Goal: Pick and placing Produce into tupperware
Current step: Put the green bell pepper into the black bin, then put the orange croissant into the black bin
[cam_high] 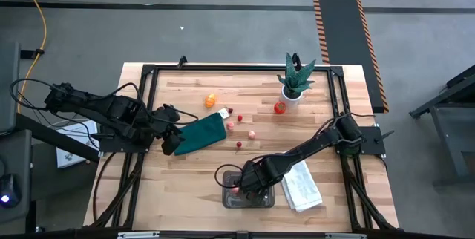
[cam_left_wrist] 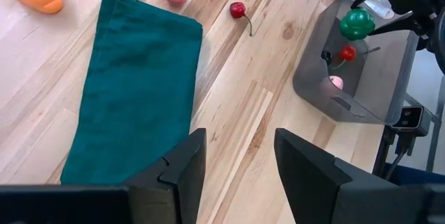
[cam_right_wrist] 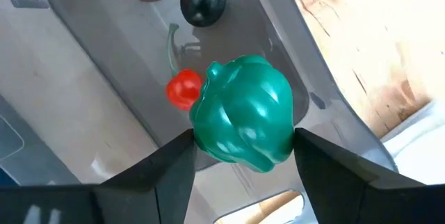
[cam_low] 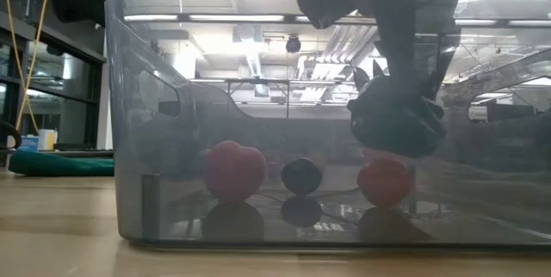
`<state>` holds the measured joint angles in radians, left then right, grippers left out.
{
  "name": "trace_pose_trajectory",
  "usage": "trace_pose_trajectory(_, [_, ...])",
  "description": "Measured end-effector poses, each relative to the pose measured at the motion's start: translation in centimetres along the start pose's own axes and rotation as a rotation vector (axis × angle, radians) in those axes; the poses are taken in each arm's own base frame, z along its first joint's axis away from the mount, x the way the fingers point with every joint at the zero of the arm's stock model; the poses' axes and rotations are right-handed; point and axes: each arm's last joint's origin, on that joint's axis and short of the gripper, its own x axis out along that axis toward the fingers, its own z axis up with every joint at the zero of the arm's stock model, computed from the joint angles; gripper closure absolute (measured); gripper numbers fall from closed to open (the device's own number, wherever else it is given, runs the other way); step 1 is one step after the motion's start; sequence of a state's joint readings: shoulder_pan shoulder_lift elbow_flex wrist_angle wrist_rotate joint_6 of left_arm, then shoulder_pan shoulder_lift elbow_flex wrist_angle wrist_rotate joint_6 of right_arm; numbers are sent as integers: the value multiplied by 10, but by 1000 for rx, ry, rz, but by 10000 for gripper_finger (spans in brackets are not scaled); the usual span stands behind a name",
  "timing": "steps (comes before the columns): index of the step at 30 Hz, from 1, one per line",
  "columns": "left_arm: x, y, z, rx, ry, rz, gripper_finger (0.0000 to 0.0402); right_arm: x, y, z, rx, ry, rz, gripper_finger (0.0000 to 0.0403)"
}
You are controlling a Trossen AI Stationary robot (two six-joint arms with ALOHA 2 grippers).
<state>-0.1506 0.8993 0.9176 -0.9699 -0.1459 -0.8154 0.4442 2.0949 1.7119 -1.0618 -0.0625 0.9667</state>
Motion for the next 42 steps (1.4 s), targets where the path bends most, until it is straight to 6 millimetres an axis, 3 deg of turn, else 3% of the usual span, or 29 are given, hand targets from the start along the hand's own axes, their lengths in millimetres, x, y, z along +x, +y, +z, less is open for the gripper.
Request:
trace_pose_trajectory(12, [0, 0, 0, 6, 1, 1, 243, 0, 0, 1, -7, -21, -2, 158])
trace_pose_trajectory(29, [0, 0, 0, 8, 1, 1, 243, -1, 3, 3, -25, -33, 27, 157])
trace_pose_trajectory(42, [0, 0, 0, 25, 1, 1, 243, -41, -1, 13, -35, -172, 160, 158])
